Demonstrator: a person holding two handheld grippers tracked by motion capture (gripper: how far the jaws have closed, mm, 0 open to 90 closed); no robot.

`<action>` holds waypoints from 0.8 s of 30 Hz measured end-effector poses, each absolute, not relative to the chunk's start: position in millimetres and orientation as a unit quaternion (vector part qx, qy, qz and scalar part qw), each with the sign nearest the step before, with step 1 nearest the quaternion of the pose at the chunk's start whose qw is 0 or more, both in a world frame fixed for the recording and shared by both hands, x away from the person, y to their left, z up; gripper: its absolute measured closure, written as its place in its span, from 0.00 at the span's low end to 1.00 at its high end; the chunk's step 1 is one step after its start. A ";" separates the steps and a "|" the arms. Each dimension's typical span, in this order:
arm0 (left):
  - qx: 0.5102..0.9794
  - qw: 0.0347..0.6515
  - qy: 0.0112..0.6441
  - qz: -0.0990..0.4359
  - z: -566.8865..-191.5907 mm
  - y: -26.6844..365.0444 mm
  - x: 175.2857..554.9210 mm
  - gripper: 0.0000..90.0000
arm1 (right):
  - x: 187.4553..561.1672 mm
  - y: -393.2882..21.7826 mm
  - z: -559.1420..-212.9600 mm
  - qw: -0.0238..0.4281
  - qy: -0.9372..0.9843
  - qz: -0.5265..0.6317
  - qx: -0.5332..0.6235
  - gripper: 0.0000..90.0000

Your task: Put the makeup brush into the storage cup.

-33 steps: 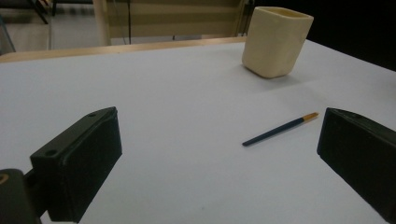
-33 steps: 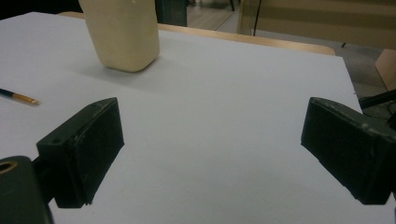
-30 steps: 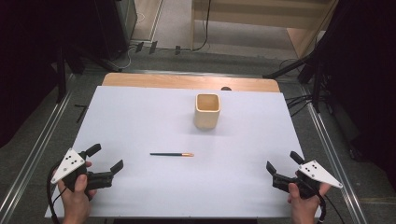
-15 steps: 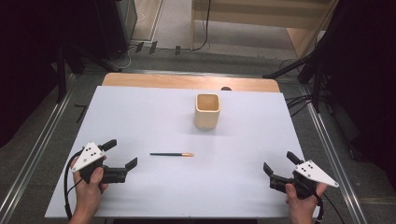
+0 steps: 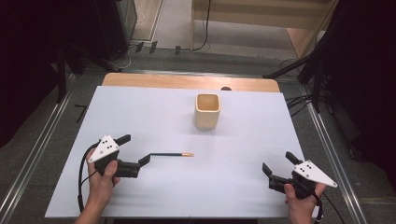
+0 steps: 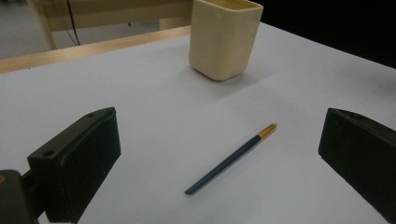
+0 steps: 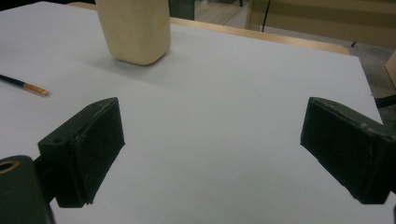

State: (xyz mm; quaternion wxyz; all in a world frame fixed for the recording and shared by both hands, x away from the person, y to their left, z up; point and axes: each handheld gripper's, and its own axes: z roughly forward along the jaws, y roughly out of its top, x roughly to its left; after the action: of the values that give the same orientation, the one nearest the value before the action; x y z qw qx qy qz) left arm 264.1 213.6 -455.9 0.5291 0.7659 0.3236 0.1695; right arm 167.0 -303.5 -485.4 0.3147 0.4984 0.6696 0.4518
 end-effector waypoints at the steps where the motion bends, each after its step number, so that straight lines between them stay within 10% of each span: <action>1: 0.769 0.526 0.322 0.169 -455.4 212.0 265.1 0.00 | 167.0 -303.4 -485.3 0.315 0.670 0.452 0.498 0.07; 24: 0.818 0.485 0.283 0.125 -457.5 171.7 286.5 0.00 | 169.0 -301.5 -487.7 0.305 0.675 0.449 0.500 0.07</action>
State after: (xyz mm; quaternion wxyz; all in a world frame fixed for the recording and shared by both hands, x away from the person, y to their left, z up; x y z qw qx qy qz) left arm 286.5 171.7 -457.5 0.4851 0.8177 0.2833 0.1254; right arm 169.0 -301.5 -487.7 0.3046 0.5003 0.6747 0.4491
